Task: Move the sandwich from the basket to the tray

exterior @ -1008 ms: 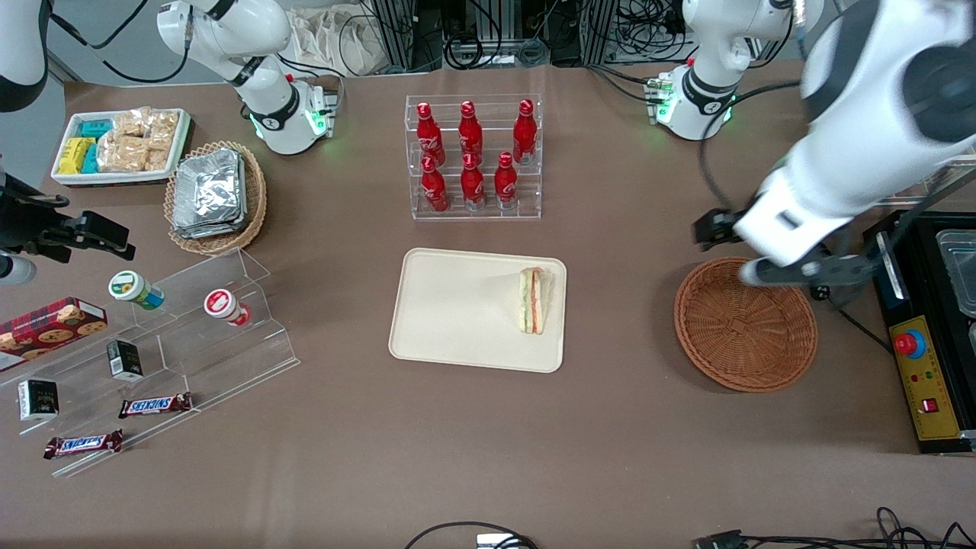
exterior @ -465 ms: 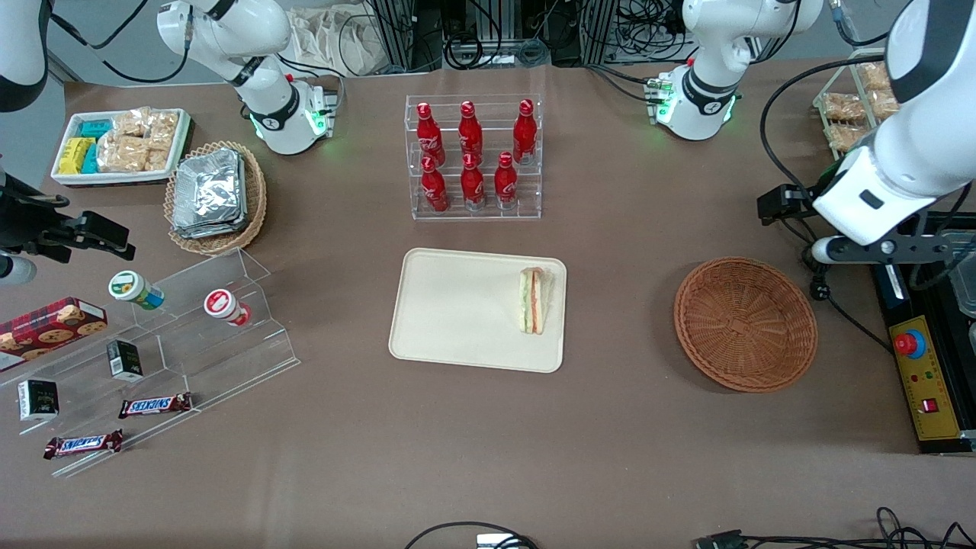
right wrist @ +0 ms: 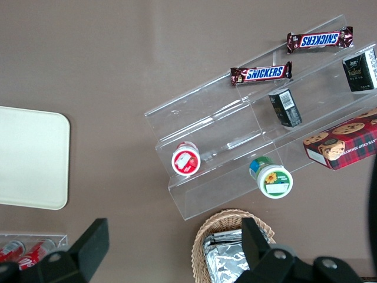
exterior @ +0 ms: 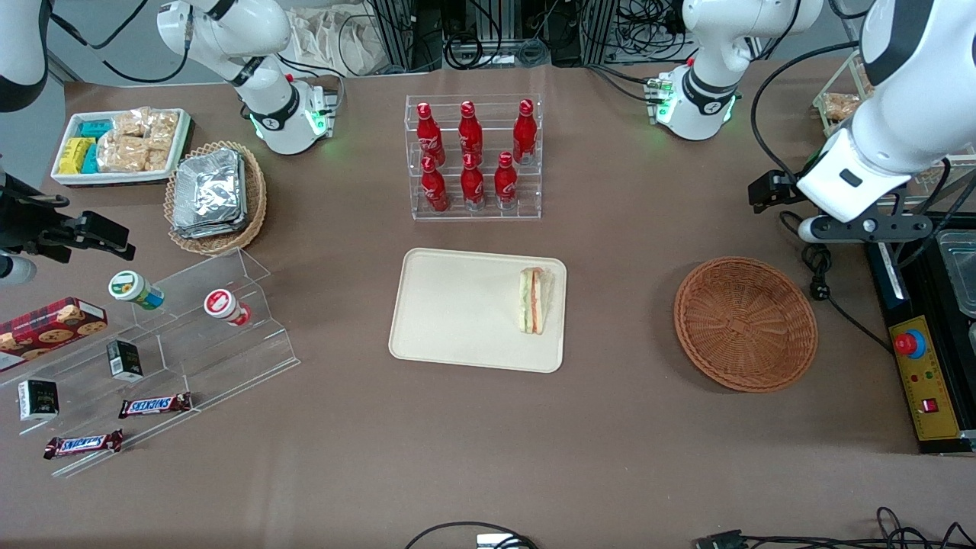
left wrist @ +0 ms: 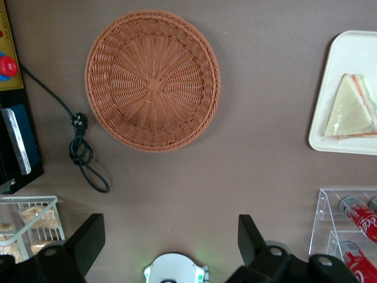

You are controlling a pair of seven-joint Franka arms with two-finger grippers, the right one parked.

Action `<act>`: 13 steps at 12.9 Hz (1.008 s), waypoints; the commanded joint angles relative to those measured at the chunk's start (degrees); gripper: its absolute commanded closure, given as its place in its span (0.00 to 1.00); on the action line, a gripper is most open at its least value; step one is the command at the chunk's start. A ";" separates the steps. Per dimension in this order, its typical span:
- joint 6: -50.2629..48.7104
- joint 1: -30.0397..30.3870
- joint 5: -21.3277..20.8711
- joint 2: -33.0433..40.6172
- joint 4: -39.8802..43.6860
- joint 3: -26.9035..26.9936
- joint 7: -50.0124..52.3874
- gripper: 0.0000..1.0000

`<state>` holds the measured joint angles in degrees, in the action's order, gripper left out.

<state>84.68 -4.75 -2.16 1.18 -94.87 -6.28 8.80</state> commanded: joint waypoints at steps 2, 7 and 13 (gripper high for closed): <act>3.29 8.23 -0.48 3.57 -3.66 -5.48 -1.33 0.00; 4.44 10.38 -0.92 2.25 -1.03 -5.51 -4.41 0.00; 3.91 8.79 -0.48 0.58 1.79 -1.28 -9.12 0.00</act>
<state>89.27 4.93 -2.30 2.42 -94.73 -7.82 2.90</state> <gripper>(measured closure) 0.000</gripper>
